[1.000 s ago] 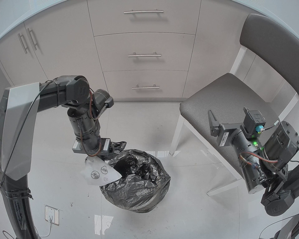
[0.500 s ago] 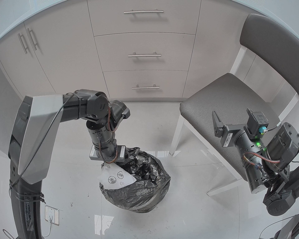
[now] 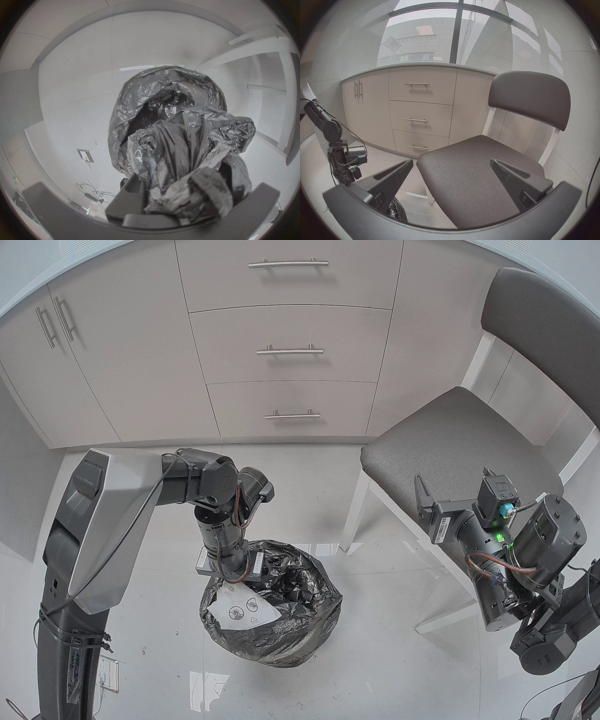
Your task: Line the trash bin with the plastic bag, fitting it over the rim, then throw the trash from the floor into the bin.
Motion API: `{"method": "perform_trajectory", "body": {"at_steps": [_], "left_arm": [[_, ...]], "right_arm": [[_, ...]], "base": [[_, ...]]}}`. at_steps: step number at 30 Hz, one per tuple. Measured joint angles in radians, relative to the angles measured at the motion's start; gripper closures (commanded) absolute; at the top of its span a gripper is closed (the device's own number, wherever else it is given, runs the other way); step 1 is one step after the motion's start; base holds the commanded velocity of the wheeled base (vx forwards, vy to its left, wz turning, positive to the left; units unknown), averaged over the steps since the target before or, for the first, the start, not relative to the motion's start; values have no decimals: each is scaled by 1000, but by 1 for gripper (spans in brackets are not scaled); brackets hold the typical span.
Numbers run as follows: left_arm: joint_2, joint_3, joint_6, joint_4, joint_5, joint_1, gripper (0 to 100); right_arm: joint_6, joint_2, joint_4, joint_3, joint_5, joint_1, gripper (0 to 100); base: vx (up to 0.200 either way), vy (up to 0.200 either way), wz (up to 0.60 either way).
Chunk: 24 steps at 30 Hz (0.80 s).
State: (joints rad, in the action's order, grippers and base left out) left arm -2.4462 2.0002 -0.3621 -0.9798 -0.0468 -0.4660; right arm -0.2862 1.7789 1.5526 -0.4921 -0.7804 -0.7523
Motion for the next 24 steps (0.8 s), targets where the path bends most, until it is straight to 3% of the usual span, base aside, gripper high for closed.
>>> {"method": "perform_trajectory", "body": {"at_steps": [24], "left_arm": [[-41, 0, 0, 19, -4, -37, 100]], "right_arm": [[4, 4, 0, 6, -11, -10, 0]], "base": [[0, 0, 0]]}}
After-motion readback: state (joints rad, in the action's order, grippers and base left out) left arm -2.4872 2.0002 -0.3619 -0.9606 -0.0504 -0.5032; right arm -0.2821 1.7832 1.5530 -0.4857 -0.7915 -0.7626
